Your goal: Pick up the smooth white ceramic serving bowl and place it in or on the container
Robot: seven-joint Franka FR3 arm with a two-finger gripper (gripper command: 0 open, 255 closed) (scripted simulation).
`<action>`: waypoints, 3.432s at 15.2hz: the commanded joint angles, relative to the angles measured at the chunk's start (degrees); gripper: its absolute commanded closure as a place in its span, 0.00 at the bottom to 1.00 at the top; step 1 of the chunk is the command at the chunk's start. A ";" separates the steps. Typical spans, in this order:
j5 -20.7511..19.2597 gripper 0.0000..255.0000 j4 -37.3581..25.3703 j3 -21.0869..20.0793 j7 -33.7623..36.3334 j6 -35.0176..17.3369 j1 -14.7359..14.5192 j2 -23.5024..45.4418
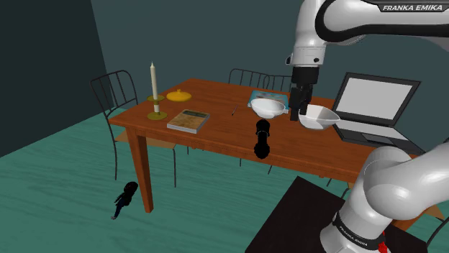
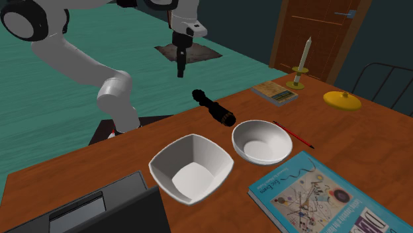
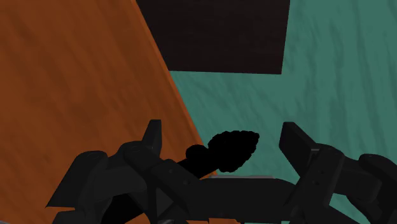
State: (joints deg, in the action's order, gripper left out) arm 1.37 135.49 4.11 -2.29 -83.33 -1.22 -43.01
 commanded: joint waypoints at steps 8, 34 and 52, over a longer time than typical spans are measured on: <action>-4.81 0.00 -5.31 3.40 -4.14 -8.07 1.50 12.47; -8.65 0.00 -33.92 10.78 -14.20 -23.19 6.32 51.81; -8.65 1.00 -32.90 10.83 -14.20 -24.36 6.41 51.95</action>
State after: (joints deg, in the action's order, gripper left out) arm -7.28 102.58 14.92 -16.49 -107.70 5.17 8.94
